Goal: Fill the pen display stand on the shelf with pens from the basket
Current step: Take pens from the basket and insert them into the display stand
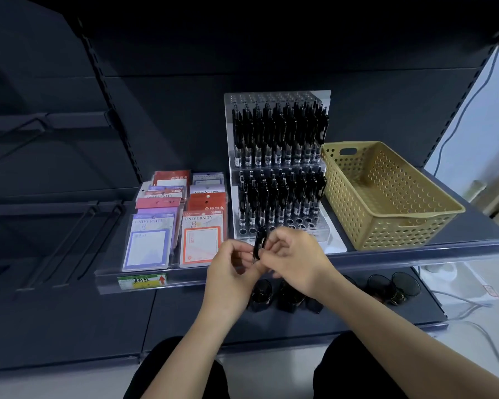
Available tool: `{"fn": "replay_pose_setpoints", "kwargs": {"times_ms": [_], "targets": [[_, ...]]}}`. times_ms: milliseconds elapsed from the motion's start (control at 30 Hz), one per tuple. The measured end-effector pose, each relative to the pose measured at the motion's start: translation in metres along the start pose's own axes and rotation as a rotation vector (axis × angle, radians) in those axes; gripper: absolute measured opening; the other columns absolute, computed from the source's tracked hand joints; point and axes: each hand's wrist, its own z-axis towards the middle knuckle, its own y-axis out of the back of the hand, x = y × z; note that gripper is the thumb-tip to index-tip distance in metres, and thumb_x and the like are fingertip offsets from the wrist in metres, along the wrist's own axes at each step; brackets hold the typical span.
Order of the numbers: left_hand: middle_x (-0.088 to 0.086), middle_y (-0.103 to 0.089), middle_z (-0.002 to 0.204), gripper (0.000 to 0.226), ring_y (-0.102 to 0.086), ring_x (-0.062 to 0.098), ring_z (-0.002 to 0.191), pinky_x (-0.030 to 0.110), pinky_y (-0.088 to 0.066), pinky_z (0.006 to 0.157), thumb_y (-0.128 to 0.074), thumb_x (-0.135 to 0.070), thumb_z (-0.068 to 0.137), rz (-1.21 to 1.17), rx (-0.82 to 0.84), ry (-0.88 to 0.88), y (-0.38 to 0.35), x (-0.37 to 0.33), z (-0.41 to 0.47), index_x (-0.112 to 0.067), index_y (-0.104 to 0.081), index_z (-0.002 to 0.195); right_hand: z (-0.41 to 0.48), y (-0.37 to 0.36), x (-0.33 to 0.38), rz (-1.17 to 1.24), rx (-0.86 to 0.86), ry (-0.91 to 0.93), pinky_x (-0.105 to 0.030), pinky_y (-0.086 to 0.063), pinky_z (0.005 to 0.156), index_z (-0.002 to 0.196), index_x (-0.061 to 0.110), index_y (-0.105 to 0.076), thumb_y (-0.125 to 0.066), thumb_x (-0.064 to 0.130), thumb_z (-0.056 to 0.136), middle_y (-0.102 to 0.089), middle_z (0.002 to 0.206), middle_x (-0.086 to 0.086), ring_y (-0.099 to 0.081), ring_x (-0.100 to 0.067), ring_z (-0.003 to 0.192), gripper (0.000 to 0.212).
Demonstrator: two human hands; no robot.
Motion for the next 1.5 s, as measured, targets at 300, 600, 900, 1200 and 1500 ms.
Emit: {"fn": "replay_pose_setpoints", "kwargs": {"times_ms": [300,600,900,1200,1500], "targets": [[-0.003,-0.059,0.073,0.02,-0.054,-0.007,0.061,0.008,-0.045,0.064,-0.074,-0.005,0.076,-0.054,0.018,0.058,0.011,0.008,0.0,-0.019,-0.061,0.081,0.012,0.064,0.011,-0.026,-0.222,0.012,-0.026,-0.058,0.067,0.086,0.011,-0.058,-0.057,0.01,0.09,-0.067,0.08,-0.006,-0.068,-0.017,0.074,0.004],[0.0,-0.062,0.075,0.016,-0.056,-0.003,0.065,0.011,-0.048,0.069,-0.073,-0.009,0.077,-0.059,0.013,0.077,0.014,0.008,0.001,-0.02,-0.063,0.082,0.04,0.081,0.017,-0.128,-0.461,0.181,-0.034,-0.058,0.072,0.087,0.013,-0.062,-0.06,0.02,0.09,-0.069,0.081,-0.005,-0.068,-0.019,0.078,0.007],[-0.002,-0.064,0.076,0.014,-0.059,0.003,0.069,0.01,-0.047,0.068,-0.073,-0.013,0.078,0.01,-0.003,0.07,0.021,0.007,0.002,-0.024,-0.064,0.079,0.057,0.062,0.002,-0.36,-0.354,0.165,-0.034,-0.057,0.064,0.086,0.008,-0.064,-0.059,0.015,0.091,-0.07,0.073,-0.007,-0.067,-0.025,0.067,0.01],[-0.002,-0.065,0.076,0.01,-0.057,-0.004,0.067,0.007,-0.046,0.066,-0.072,-0.014,0.079,0.019,0.013,0.069,0.019,-0.003,0.001,-0.022,-0.066,0.08,0.059,0.057,-0.013,-0.423,-0.309,0.122,-0.028,-0.055,0.057,0.084,0.007,-0.068,-0.06,0.019,0.091,-0.066,0.065,-0.002,-0.051,-0.008,0.043,0.016],[-0.002,-0.065,0.076,0.007,-0.056,-0.005,0.066,0.007,-0.044,0.065,-0.071,-0.015,0.08,0.049,0.055,0.042,0.003,-0.016,-0.001,-0.02,-0.066,0.081,0.033,0.089,-0.02,-0.411,-0.356,0.161,-0.021,-0.053,0.078,0.102,0.011,-0.07,-0.064,0.02,0.088,-0.071,0.091,0.001,-0.064,-0.009,0.081,0.017]]}}
